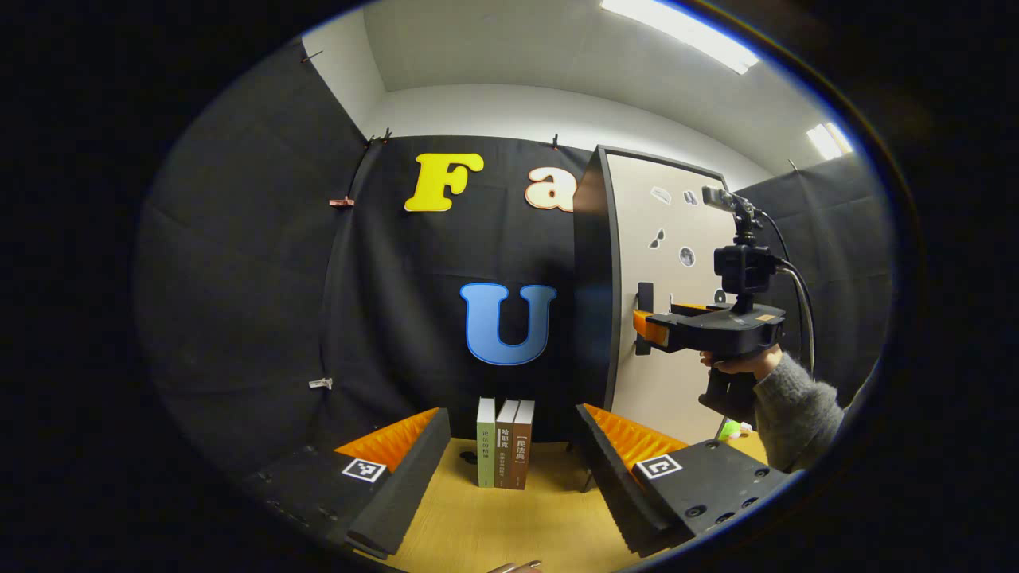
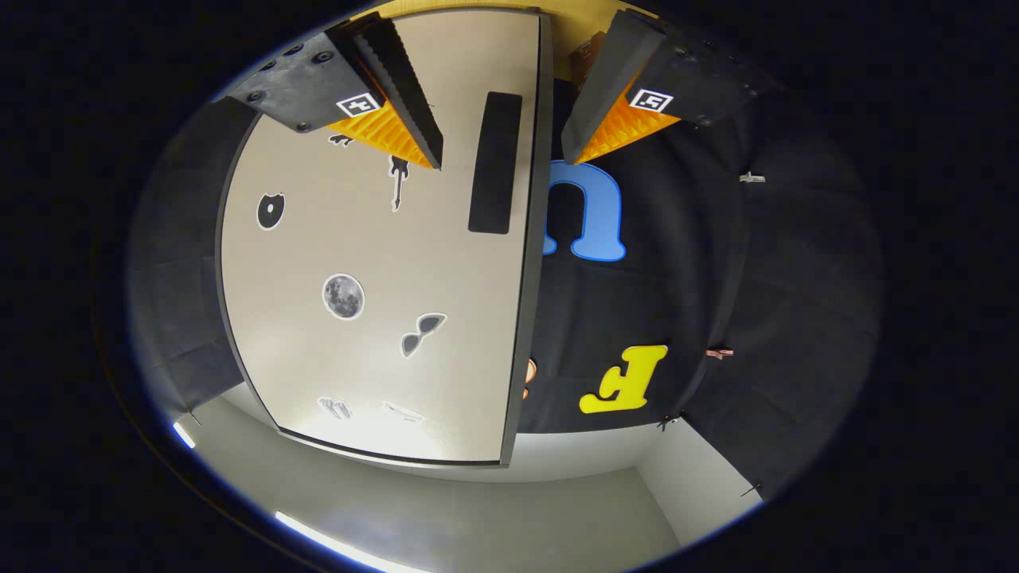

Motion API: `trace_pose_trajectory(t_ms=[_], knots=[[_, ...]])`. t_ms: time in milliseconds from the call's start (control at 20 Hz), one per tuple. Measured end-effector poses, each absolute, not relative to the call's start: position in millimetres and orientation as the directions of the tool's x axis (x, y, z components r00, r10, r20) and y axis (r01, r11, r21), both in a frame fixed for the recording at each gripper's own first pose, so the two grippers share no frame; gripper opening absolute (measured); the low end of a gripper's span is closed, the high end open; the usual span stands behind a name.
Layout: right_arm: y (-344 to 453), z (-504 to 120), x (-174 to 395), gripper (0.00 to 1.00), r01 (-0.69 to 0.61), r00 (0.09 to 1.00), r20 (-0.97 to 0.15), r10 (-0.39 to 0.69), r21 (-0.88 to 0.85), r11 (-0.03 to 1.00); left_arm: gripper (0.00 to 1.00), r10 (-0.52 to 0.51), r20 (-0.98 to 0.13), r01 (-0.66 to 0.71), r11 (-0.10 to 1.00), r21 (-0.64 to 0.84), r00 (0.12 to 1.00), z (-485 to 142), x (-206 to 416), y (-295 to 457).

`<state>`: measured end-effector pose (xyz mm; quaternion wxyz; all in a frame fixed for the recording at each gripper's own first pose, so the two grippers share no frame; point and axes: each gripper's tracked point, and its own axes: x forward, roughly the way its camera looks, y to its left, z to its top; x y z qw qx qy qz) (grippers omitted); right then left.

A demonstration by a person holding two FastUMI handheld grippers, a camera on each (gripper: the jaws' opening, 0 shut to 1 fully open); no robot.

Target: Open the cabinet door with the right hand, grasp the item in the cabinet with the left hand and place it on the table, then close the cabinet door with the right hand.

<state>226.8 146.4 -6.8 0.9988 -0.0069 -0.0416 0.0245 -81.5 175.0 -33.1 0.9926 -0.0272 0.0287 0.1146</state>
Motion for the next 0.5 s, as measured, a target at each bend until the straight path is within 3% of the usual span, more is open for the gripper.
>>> trace_pose_trajectory(t_ms=[400,450,500], knots=[[140.2,-17.5,264.3,0.88,0.044,0.996,0.075,-0.045,0.026,0.999,0.98,0.270,-0.099,-0.275,0.960,-0.045,0.958,-46.7,-90.1,193.1],[136.0,-19.2,269.4,0.81,0.063,0.995,0.072,-0.066,0.036,0.997,0.98,0.273,-0.100,-0.279,0.959,-0.043,0.957,-46.4,-92.6,194.6],[135.6,-19.2,270.5,0.63,0.071,0.995,0.070,-0.074,0.054,0.996,0.98,0.278,-0.102,-0.283,0.958,-0.038,0.955,-46.4,-93.0,196.2]])
